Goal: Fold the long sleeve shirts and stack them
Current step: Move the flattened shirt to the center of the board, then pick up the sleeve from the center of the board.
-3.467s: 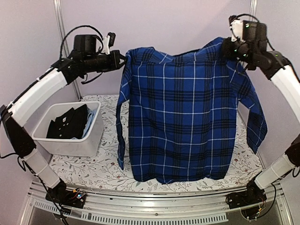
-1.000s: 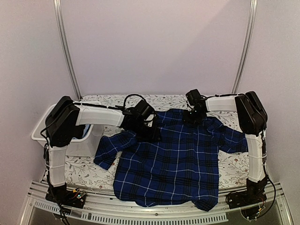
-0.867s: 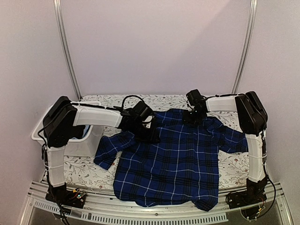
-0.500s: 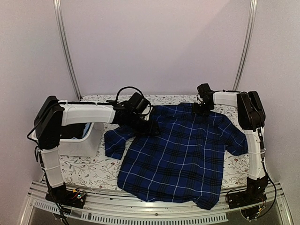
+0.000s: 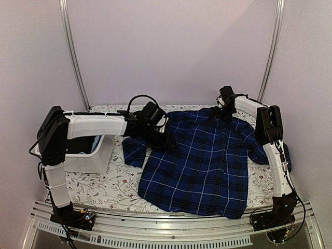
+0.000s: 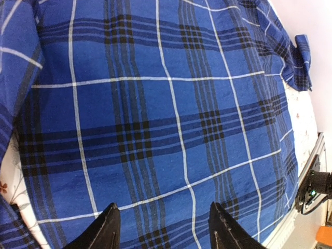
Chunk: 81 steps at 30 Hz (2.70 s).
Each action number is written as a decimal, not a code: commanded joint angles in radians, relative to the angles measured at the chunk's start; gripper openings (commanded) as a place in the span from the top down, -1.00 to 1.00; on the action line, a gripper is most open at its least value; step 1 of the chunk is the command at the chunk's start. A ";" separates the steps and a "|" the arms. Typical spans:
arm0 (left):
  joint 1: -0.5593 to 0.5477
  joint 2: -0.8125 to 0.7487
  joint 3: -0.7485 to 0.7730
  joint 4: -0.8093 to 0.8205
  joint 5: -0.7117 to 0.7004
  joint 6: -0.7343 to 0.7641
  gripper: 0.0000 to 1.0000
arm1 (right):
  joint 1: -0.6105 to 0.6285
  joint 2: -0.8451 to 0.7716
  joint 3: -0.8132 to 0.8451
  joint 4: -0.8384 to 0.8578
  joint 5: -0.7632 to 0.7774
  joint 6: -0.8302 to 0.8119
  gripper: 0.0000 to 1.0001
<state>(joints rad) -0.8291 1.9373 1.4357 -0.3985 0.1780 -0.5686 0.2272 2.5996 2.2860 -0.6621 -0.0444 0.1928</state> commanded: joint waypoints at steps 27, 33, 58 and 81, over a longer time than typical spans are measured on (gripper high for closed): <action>-0.121 0.008 -0.194 0.023 -0.007 -0.031 -0.16 | 0.103 -0.841 -1.313 0.446 -0.167 0.235 -0.98; -0.176 0.023 -0.237 0.036 -0.003 -0.079 -0.16 | 0.031 -0.799 -1.351 0.462 -0.167 0.217 -0.98; -0.108 -0.215 -0.222 -0.129 -0.293 -0.136 -0.18 | 0.029 -0.914 -1.296 0.342 -0.166 0.149 -0.98; 0.097 -0.116 -0.321 -0.092 -0.380 -0.062 -0.22 | 0.243 -1.073 -1.310 0.300 -0.063 0.216 -0.98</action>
<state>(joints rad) -0.7383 1.8366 1.1706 -0.5217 -0.2184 -0.6178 0.4522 1.5711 0.9779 -0.3470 -0.1360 0.3878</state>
